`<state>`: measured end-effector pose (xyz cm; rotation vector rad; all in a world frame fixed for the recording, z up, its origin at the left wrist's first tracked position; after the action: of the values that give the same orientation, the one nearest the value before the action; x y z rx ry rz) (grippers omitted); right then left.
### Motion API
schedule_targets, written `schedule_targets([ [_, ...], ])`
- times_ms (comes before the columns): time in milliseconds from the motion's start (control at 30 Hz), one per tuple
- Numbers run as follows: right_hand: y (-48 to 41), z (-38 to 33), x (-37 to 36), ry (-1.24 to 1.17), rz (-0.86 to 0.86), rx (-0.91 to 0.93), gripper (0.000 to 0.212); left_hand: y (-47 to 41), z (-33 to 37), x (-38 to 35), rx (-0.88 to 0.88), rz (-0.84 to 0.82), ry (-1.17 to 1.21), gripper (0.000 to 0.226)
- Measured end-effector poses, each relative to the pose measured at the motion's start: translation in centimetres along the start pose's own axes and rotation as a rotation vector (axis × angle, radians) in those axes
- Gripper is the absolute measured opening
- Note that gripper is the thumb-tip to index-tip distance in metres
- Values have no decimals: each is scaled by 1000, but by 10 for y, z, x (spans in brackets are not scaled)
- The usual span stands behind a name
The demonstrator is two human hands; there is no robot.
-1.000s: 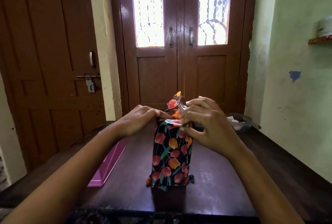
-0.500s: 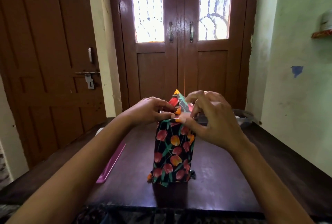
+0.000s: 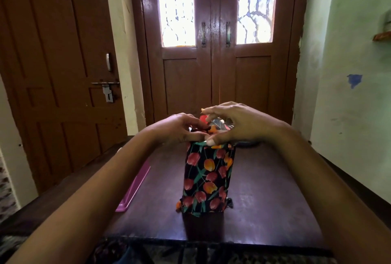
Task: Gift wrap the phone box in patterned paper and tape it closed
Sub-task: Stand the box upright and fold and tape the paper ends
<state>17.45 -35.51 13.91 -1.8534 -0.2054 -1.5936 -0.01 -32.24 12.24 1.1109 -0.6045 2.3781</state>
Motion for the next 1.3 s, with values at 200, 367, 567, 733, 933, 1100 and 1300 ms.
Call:
schedule_targets([
  [200, 12, 6, -14, 248, -42, -23, 69, -4, 15, 0, 52, -35, -108, 41],
  [367, 18, 10, -18, 328, 16, -29, 76, -7, 15, -1, 65, -29, -99, 41],
  [567, 15, 6, -6, 390, 193, -5, 88, -8, 15, -1, 39, -36, -93, 26],
  [733, 14, 4, 28, 610, 210, -158, 33, -8, 14, 0, 50, -30, -92, 38],
  [933, 12, -12, 42, 344, 661, -74, 25, -6, 13, -1, 47, -17, -56, 35],
  [1100, 4, -18, 19, 161, 157, 12, 18, -1, 12, 0, 30, -8, -32, 32],
  [1300, 17, 2, -2, 334, 4, -93, 35, 2, 11, -1, 11, -3, -12, 36],
])
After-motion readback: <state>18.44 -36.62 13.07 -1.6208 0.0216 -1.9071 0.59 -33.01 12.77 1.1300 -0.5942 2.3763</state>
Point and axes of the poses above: each hand's wrist, its own y-axis away from the middle knuckle, its own x-axis out of the back of the hand, z = x × y, the point moved 2 cm from there along -y, towards the middle knuckle, and after that the axes turned 9 degrees about y, right-handed, at the moved point
